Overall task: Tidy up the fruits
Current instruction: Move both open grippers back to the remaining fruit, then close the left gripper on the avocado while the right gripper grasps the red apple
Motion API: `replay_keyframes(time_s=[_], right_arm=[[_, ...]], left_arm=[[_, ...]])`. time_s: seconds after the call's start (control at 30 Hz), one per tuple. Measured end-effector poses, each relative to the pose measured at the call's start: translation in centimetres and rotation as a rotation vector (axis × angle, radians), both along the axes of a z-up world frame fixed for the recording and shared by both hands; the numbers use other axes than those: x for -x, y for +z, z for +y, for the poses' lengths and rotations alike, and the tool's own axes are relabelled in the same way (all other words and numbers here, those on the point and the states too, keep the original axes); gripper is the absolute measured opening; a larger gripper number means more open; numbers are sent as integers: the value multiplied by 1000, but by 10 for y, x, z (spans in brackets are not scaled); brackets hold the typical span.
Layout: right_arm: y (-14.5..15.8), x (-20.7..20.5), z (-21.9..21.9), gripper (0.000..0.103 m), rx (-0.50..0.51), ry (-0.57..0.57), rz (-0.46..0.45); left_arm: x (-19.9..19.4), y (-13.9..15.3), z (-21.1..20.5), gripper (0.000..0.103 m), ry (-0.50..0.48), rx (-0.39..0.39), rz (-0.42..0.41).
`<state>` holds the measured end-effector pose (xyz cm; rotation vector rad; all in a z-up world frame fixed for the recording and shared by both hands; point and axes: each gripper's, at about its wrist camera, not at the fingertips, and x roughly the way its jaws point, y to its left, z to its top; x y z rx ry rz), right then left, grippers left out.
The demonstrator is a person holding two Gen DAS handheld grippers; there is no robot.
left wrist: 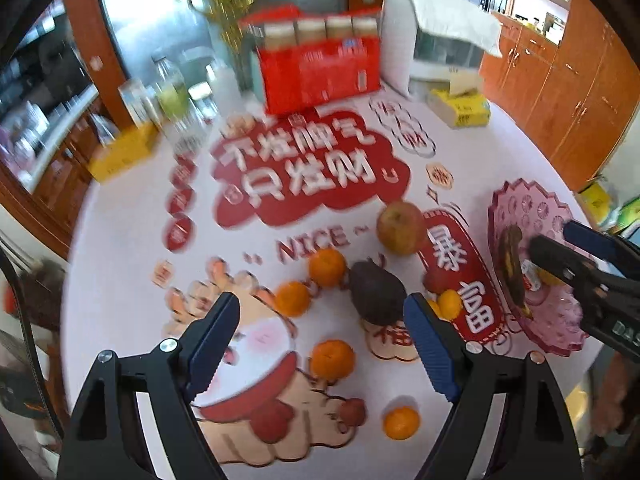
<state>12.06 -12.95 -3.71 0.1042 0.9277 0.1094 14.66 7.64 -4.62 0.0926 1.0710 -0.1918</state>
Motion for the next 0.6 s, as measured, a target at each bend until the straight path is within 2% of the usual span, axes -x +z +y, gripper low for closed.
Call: replay_keyframes(time_s=[0.3,0.43,0.6], right_arm=[[-58,-83,12,72,-23,60,165],[-84,-111,18,72,-48,64,245],[-106,-136,25,72,-48,70,305]], left_arm=[[-30,-87,-31,83,-2,105,201],[-37,-109,-35,83,50,146,230],[-41,-127,-39,81,103,173,224]])
